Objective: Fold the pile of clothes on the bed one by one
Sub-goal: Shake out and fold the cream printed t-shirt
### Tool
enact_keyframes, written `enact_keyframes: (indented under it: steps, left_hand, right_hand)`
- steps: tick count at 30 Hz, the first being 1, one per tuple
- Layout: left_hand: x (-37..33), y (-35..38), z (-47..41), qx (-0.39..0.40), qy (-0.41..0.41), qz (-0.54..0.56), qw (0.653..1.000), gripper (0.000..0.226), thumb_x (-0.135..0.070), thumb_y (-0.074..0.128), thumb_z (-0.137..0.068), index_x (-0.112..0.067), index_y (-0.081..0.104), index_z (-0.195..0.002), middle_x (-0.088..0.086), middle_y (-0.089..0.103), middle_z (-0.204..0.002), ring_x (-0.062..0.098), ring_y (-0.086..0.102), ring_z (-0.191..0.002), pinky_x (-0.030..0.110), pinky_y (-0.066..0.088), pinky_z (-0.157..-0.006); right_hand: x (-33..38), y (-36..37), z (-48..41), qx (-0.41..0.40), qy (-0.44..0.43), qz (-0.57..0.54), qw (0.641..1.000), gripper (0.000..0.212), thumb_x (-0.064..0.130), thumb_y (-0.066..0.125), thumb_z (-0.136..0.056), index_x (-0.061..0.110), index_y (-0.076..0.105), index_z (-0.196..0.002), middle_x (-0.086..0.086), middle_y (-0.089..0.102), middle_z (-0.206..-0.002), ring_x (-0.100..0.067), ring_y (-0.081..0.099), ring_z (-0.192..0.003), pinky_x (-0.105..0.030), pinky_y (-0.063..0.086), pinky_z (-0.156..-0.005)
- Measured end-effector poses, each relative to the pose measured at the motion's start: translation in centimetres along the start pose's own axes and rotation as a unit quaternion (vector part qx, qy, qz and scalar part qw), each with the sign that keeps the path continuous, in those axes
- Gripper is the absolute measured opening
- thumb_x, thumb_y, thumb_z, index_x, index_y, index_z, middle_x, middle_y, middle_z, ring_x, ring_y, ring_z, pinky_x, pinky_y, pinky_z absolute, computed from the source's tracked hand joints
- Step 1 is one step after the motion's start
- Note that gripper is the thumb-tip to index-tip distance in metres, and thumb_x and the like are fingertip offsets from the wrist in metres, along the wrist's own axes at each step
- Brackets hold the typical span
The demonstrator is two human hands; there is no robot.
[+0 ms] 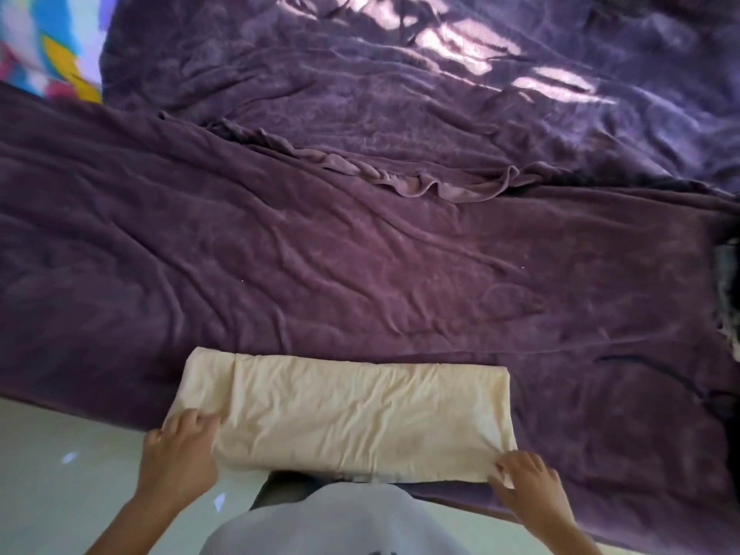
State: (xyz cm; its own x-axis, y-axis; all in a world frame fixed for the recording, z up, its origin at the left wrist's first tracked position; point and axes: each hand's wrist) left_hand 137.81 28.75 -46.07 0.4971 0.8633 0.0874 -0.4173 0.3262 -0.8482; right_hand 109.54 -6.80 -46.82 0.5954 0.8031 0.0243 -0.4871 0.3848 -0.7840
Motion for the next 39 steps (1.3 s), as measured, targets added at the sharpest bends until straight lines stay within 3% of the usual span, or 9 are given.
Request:
enact_keyframes:
  steps: [4, 7, 9, 11, 14, 15, 22, 31, 39]
  left_hand:
    - [-2.2, -1.3, -0.5, -0.042, 0.021, 0.034, 0.998, 0.044, -0.025, 0.056, -0.057, 0.000, 0.072, -0.089, 0.022, 0.065, -0.091, 0.043, 0.063, -0.077, 0.053, 0.047, -0.058]
    - [-4.5, -0.9, -1.3, -0.036, -0.018, 0.063, 0.997, 0.065, -0.033, 0.076, -0.071, -0.007, 0.057, -0.127, 0.024, 0.049, -0.134, 0.045, 0.048, -0.120, 0.061, 0.042, -0.087]
    - [-5.4, 0.8, -2.0, 0.027, -0.036, 0.051, 0.998, 0.071, -0.048, 0.050, -0.090, -0.022, 0.020, -0.149, 0.013, 0.012, -0.156, 0.034, 0.016, -0.142, 0.050, 0.023, -0.109]
    - [-5.5, 2.0, -2.4, 0.058, -0.029, 0.018, 0.998, 0.067, -0.056, 0.027, -0.094, -0.030, 0.001, -0.150, 0.007, -0.004, -0.158, 0.028, 0.003, -0.144, 0.044, 0.017, -0.114]
    - [-5.6, 2.7, -2.0, 0.070, -0.028, -0.008, 0.997, 0.071, -0.060, 0.008, -0.086, -0.031, 0.000, -0.150, 0.008, -0.004, -0.158, 0.029, 0.004, -0.144, 0.043, 0.016, -0.114]
    - [-5.7, 2.8, -2.0, 0.074, -0.033, -0.008, 0.997, 0.074, -0.059, 0.006, -0.082, -0.031, 0.000, -0.150, 0.008, -0.003, -0.158, 0.030, 0.004, -0.144, 0.044, 0.016, -0.114]
    - [-7.6, 1.2, -5.7, 0.067, -0.028, 0.074, 0.995, 0.067, -0.059, 0.027, -0.093, -0.033, 0.002, -0.149, 0.005, -0.002, -0.158, 0.032, 0.001, -0.144, 0.052, 0.012, -0.114]
    - [-10.1, 0.9, -7.2, 0.130, -0.005, 0.062, 0.990, 0.068, -0.061, 0.032, -0.092, -0.034, 0.008, -0.149, 0.008, -0.002, -0.157, 0.031, 0.004, -0.143, 0.054, 0.014, -0.112]
    - [-6.4, 1.8, -6.0, 0.153, -0.032, 0.139, 0.978, 0.067, -0.051, 0.041, -0.093, -0.031, 0.010, -0.149, 0.009, 0.012, -0.156, 0.030, 0.020, -0.140, 0.042, 0.028, -0.108]
  right_hand:
    - [0.9, 0.2, -2.8, -0.013, 0.241, -0.250, 0.938, 0.056, 0.048, 0.048, -0.092, 0.017, 0.040, -0.138, -0.010, 0.040, -0.141, -0.031, 0.034, -0.130, -0.041, 0.032, -0.103]
    - [1.5, 0.0, -5.5, 0.017, 0.321, -0.365, 0.874, 0.081, 0.040, 0.063, -0.085, 0.010, 0.021, -0.147, -0.018, 0.032, -0.146, -0.038, 0.034, -0.131, -0.046, 0.031, -0.106]
    - [1.9, 0.0, -6.6, 0.028, 0.357, -0.402, 0.843, 0.089, 0.032, 0.072, -0.079, 0.009, 0.019, -0.147, -0.019, 0.037, -0.142, -0.039, 0.041, -0.126, -0.046, 0.036, -0.103]
    - [2.0, -0.3, -7.0, 0.022, 0.370, -0.421, 0.828, 0.071, 0.020, 0.073, -0.077, 0.003, 0.037, -0.136, -0.020, 0.052, -0.122, -0.033, 0.054, -0.107, -0.040, 0.043, -0.089]
    - [1.9, -1.8, -7.5, -0.021, 0.334, -0.451, 0.828, 0.009, 0.009, 0.067, -0.078, 0.005, 0.060, -0.074, -0.011, 0.056, -0.075, -0.023, 0.052, -0.070, -0.037, 0.046, -0.068]
    - [1.6, -2.6, -7.8, -0.053, 0.315, -0.458, 0.829, 0.017, 0.010, 0.065, -0.079, 0.009, 0.056, -0.065, -0.008, 0.054, -0.068, -0.022, 0.050, -0.068, -0.036, 0.043, -0.066]
    - [-2.3, -12.3, -8.0, -0.322, 0.264, -0.429, 0.802, 0.009, 0.011, 0.061, -0.083, 0.005, 0.057, -0.077, -0.012, 0.056, -0.073, -0.026, 0.049, -0.072, -0.034, 0.037, -0.067]
    - [-0.2, -14.2, -7.7, -0.247, 0.234, -0.237, 0.910, 0.025, 0.019, 0.052, -0.090, 0.007, 0.050, -0.112, -0.027, 0.063, -0.098, -0.044, 0.058, -0.091, -0.036, 0.032, -0.067]
    - [19.3, -11.7, -7.1, -0.014, -0.107, -0.275, 0.955, 0.044, 0.023, 0.047, -0.093, 0.029, 0.041, -0.136, 0.001, 0.059, -0.073, -0.026, 0.059, -0.081, -0.029, 0.037, -0.068]
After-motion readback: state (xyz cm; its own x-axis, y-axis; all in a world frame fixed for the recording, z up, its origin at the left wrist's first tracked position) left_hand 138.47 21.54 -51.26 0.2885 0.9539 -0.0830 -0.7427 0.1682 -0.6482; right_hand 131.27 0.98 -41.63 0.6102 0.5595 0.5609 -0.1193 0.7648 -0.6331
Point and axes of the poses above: each hand's wrist, its own z-axis away from the middle knuckle, its own y-axis out of the palm, x = y × z
